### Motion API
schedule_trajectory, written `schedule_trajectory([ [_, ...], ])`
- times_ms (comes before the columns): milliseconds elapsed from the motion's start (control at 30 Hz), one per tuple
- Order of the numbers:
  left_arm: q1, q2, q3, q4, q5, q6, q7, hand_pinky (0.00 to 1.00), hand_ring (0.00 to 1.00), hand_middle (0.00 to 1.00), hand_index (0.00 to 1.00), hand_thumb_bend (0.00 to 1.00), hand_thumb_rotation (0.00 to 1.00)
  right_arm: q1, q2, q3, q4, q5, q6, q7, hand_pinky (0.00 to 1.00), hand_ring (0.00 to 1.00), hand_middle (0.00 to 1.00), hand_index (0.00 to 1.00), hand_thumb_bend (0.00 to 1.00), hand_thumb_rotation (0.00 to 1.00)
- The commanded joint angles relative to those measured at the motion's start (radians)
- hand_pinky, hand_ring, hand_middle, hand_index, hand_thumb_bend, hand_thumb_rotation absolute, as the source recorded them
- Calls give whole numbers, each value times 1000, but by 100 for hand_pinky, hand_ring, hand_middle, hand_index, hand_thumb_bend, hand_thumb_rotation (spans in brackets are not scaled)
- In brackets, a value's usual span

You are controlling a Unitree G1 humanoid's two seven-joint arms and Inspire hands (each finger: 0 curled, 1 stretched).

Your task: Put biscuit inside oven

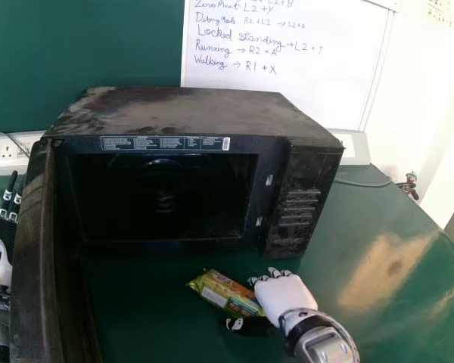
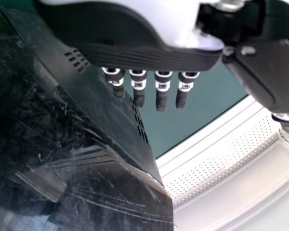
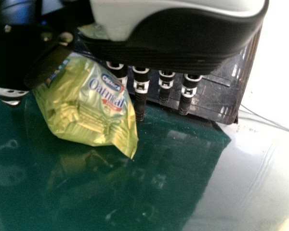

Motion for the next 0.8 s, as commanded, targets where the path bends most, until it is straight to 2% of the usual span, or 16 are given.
schedule_trajectory([
  [0, 44, -49, -1, 38, -3, 9, 4, 0, 13, 41, 88, 13, 64, 22, 2, 20, 20, -19, -16, -33, 91, 83, 86, 89, 96, 22],
  [167, 41, -47, 1, 46, -5, 12, 3, 0, 15, 41, 87, 15, 61, 40, 5, 36, 30, -54, -25, -77, 92, 81, 85, 87, 89, 24],
  [333, 41, -47, 1, 44, -7, 20, 3, 0, 15, 41, 87, 15, 58, 50, 1, 48, 39, -59, -41, -93, 93, 81, 84, 87, 77, 21],
  [400, 43, -49, 0, 38, -4, 14, 5, 0, 15, 41, 87, 15, 58, 54, 0, 54, 45, -69, -45, -101, 94, 81, 84, 86, 74, 21],
  [500, 44, -51, -1, 35, -5, 11, -1, 0, 15, 42, 87, 14, 59, 54, -8, 64, 52, -80, -58, -111, 94, 81, 83, 86, 76, 19],
  [667, 42, -49, 0, 40, -4, 6, -3, 0, 15, 41, 87, 12, 67, 47, -3, 75, 66, -94, -58, -83, 95, 81, 84, 86, 78, 18],
  [767, 42, -49, 0, 40, -5, 11, 1, 0, 14, 40, 87, 14, 65, 46, 1, 77, 76, -96, -56, -89, 94, 81, 84, 85, 80, 16],
])
